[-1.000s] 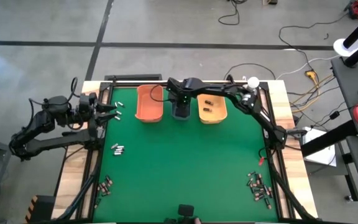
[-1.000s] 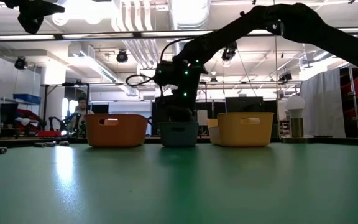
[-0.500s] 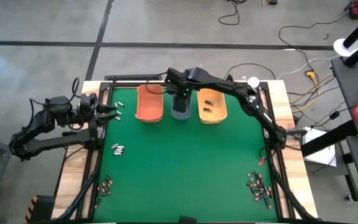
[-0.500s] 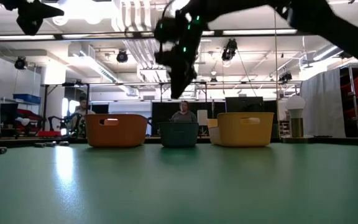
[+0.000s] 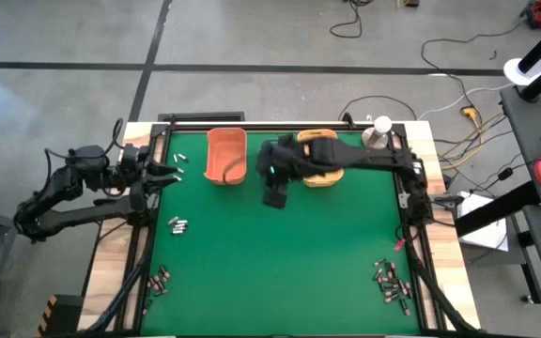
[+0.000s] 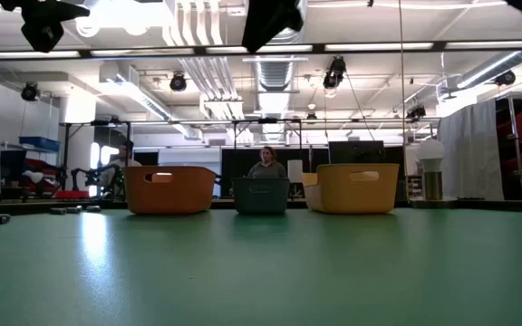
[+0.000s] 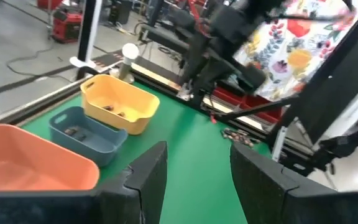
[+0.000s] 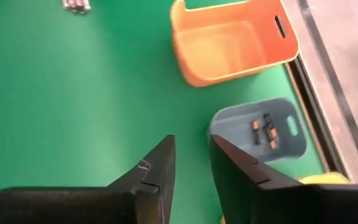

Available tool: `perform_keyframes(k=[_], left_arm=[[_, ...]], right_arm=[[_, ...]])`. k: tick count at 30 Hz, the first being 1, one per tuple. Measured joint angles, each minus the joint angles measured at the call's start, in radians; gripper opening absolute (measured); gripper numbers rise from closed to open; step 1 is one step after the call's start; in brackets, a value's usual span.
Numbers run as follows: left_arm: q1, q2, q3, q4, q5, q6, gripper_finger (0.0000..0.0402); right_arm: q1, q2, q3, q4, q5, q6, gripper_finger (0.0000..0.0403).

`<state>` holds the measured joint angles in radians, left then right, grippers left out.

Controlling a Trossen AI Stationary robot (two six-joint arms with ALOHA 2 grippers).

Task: Sort batteries
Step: Put the silver battery into the orange bin

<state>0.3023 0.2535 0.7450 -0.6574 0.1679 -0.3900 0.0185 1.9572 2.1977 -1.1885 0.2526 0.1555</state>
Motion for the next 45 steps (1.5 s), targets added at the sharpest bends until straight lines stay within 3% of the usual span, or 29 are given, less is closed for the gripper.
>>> perform_keyframes(k=[6,10,17,24,35,39,45], left_arm=[[-0.001,0.011,-0.110,0.167,0.114,-0.063,0.0155],[-0.002,0.039,-0.191,0.233,0.133,-0.134,0.0155],[-0.059,0.105,-0.256,0.159,0.133,-0.192,0.0155],[-0.214,0.199,-0.260,0.014,0.128,-0.341,0.0155],[-0.523,0.431,-0.201,-0.229,-0.080,-0.653,0.0155],[-0.573,0.537,-0.152,-0.307,-0.132,-0.628,0.0155],[-0.650,0.677,-0.100,-0.344,-0.151,-0.386,0.0155]], right_arm=[[0.140,-0.066,-0.165,0.026,0.117,0.147,0.0069],[0.180,-0.097,-0.289,0.030,0.184,0.234,0.0066],[0.227,-0.102,-0.443,0.085,0.119,0.293,0.0087],[0.303,-0.103,-0.527,0.106,0.115,0.293,0.0110],[0.373,-0.103,-0.744,0.344,0.118,0.289,0.0110],[0.391,-0.103,-0.800,0.410,0.118,0.290,0.0099],[0.398,-0.103,-0.837,0.430,0.122,0.336,0.0084]])
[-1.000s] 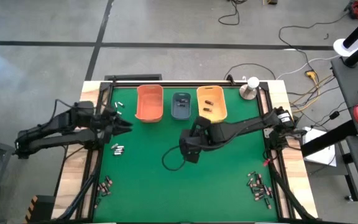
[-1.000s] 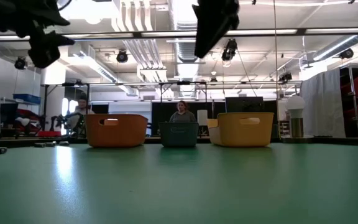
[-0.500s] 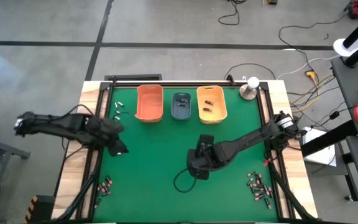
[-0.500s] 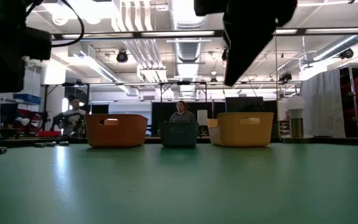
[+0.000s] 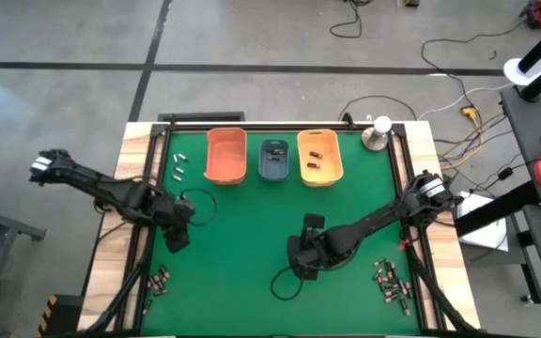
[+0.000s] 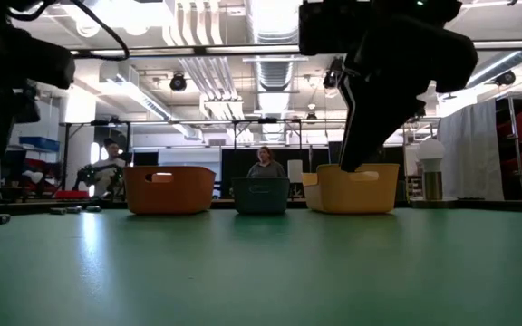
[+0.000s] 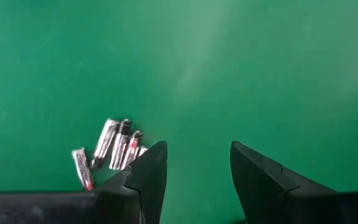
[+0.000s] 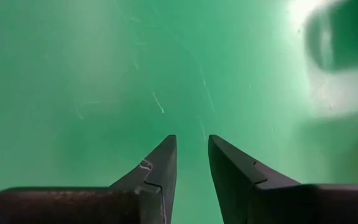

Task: Sort batteries
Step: Put the silver battery into the orange bin

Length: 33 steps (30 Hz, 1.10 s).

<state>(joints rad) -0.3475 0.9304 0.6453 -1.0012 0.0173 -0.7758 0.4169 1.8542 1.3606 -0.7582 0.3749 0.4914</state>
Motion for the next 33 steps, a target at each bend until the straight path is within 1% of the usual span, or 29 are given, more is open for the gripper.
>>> perform_keyframes(k=[4,6,10,11,13,18,21,23,26,33], left_arm=[[-0.082,0.066,0.006,-0.002,-0.013,0.115,0.0155],[-0.129,0.093,-0.012,-0.003,-0.019,0.153,0.0155],[-0.194,0.142,-0.058,-0.004,0.028,0.112,0.0155],[-0.199,0.153,-0.066,-0.003,0.044,0.095,0.0155],[-0.206,0.171,-0.079,-0.003,0.044,0.074,0.0155],[-0.206,0.193,-0.104,0.008,-0.035,0.064,0.0155],[-0.205,0.205,-0.131,0.016,-0.027,0.051,0.0155],[-0.205,0.208,-0.148,0.018,-0.001,0.040,0.0155],[-0.205,0.208,-0.171,0.023,-0.002,0.019,0.0155],[-0.205,0.208,-0.180,0.063,-0.003,0.001,0.0155]], right_arm=[[0.004,0.000,-0.009,-0.001,0.014,0.037,0.0076],[0.008,0.000,-0.013,0.002,0.024,0.065,0.0071],[0.018,0.000,-0.029,0.014,0.059,0.121,0.0065],[0.019,0.000,-0.031,0.018,0.071,0.134,0.0063],[0.022,0.000,-0.037,0.016,0.081,0.147,0.0061],[0.024,0.000,-0.041,0.036,0.084,0.147,0.0059],[0.024,0.000,-0.041,0.048,0.100,0.146,0.0062],[0.024,0.000,-0.041,0.059,0.101,0.146,0.0065],[0.024,0.000,-0.042,0.069,0.101,0.145,0.0066],[0.024,0.000,-0.042,0.072,0.101,0.145,0.0055]])
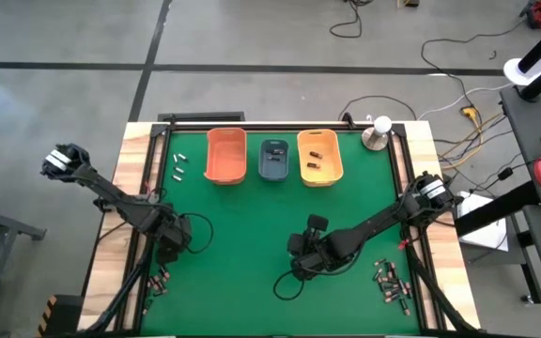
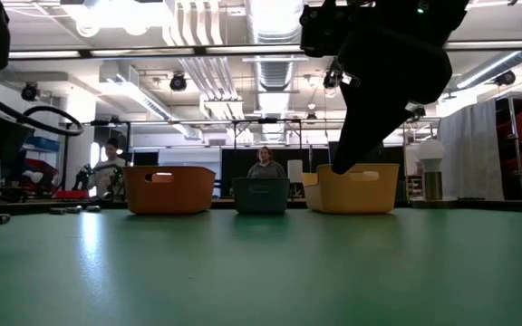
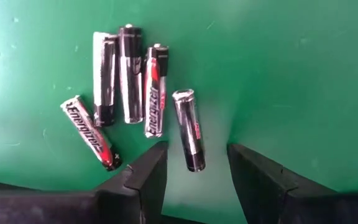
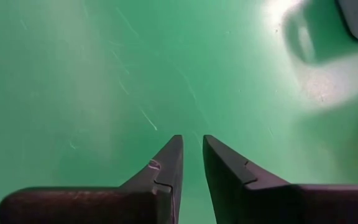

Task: Sort batteries
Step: Put the silver battery into the orange bin

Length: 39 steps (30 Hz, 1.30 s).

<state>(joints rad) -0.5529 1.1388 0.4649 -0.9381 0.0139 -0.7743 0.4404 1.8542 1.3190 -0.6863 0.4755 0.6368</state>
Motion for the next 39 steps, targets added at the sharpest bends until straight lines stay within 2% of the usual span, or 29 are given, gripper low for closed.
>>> perform_keyframes(k=[6,12,16,19,25,31,39], left_arm=[[0.000,0.017,0.007,0.075,-0.005,0.001,0.0155],[-0.004,0.068,0.020,0.084,0.003,-0.032,0.0155],[-0.011,0.110,0.045,0.080,-0.001,0.005,0.0151],[-0.011,0.147,0.067,0.081,-0.001,0.059,0.0123],[-0.012,0.203,0.093,0.090,0.013,0.080,0.0017],[-0.011,0.227,0.134,0.079,-0.005,0.077,0.0017],[0.012,0.264,0.293,0.223,-0.160,0.086,0.0006]], right_arm=[[0.000,0.000,0.000,0.019,0.000,0.000,0.0053],[0.000,0.000,0.000,0.020,0.000,0.000,0.0056],[0.000,0.000,0.000,0.020,0.004,0.000,0.0050],[0.000,0.000,0.000,0.020,0.024,0.000,0.0047],[0.000,0.000,0.000,0.019,0.026,-0.003,0.0048],[0.000,0.000,0.000,0.018,0.026,-0.006,0.0043],[0.002,-0.059,0.000,0.010,0.027,-0.030,0.0044]])
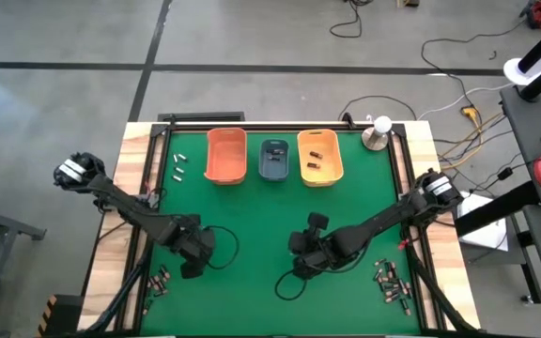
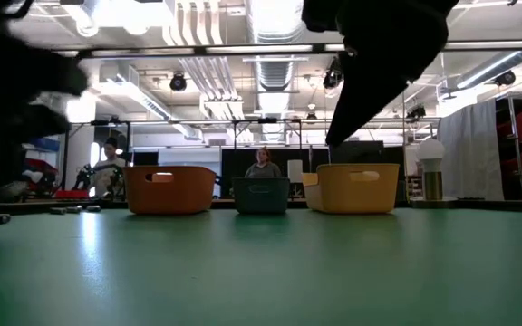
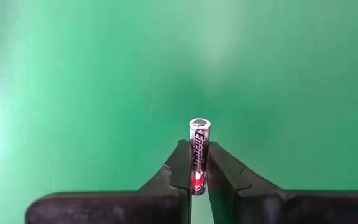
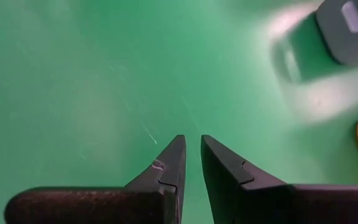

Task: Sort batteries
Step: Put the silver battery into the orange bin

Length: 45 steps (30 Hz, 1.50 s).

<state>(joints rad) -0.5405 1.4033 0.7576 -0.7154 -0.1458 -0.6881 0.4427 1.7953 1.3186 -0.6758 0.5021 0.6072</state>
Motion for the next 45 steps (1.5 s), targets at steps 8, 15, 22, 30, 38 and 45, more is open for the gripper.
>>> perform_keyframes(k=[8,15,22,30,38,45], left_arm=[[0.149,0.176,0.139,0.193,-0.062,0.202,0.0006],[0.283,0.412,0.347,0.263,-0.051,0.431,0.0005],[0.347,0.613,0.532,0.266,0.036,0.523,0.0009],[0.351,0.650,0.572,0.258,0.044,0.523,0.0032],[0.354,0.598,0.517,0.288,0.032,0.504,0.0056],[0.346,0.449,0.447,0.310,0.029,0.457,0.0096]], right_arm=[[0.005,-0.086,0.000,-0.008,-0.001,-0.017,0.0044],[0.074,-0.166,0.000,-0.105,-0.002,0.062,0.0044],[0.182,-0.197,-0.005,-0.213,-0.004,0.255,0.0044],[0.278,-0.150,-0.021,-0.208,-0.005,0.422,0.0050],[0.265,-0.101,-0.071,-0.129,0.029,0.339,0.0113],[0.205,-0.107,-0.274,0.318,0.089,0.141,0.0153]])
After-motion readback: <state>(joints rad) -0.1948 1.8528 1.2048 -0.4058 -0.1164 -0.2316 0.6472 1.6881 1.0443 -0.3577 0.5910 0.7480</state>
